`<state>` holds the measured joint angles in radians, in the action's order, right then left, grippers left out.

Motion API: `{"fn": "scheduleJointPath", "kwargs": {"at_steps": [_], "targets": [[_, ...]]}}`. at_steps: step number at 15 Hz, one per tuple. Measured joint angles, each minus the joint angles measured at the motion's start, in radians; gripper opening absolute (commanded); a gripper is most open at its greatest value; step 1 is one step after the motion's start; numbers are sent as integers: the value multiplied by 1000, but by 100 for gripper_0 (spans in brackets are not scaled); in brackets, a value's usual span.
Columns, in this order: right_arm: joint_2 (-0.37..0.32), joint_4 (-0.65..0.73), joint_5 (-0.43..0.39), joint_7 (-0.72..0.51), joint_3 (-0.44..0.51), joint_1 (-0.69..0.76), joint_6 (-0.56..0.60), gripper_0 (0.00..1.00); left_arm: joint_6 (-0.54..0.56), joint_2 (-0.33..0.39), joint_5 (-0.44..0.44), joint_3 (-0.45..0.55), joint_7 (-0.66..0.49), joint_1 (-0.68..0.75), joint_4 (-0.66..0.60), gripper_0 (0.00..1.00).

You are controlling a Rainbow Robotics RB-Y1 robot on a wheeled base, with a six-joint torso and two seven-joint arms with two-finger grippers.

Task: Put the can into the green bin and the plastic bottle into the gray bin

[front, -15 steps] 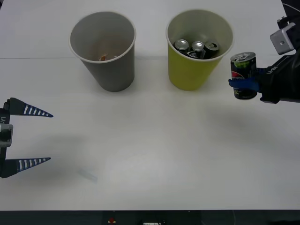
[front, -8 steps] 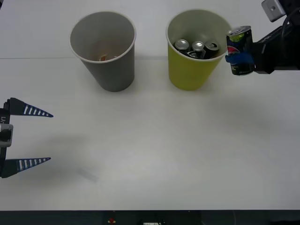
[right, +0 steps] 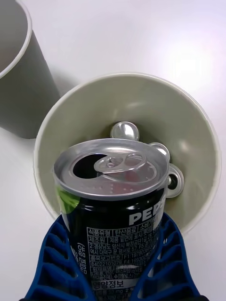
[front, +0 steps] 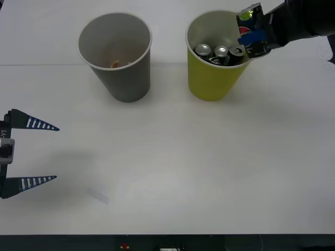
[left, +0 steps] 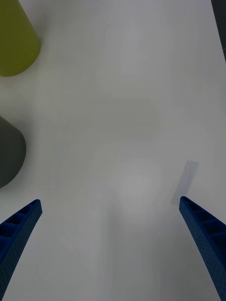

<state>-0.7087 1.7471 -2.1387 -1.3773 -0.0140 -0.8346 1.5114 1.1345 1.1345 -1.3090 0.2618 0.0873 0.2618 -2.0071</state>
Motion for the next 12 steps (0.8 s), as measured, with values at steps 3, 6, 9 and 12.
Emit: {"fn": "scheduleJointPath", "kwargs": {"at_steps": [3, 6, 9, 12], "targets": [[54, -114, -71, 21, -51, -98, 0, 0, 0, 0, 0, 0, 0, 0, 0, 100], [108, -228, -157, 45, -94, -181, -17, 0, 0, 0, 0, 0, 0, 0, 0, 100], [138, -316, -181, 85, -107, -227, -48, 5, 0, 0, 0, 0, 0, 0, 0, 100], [148, -337, -198, 104, -115, -239, -61, 71, 0, 0, 0, 0, 0, 0, 0, 100]]}}
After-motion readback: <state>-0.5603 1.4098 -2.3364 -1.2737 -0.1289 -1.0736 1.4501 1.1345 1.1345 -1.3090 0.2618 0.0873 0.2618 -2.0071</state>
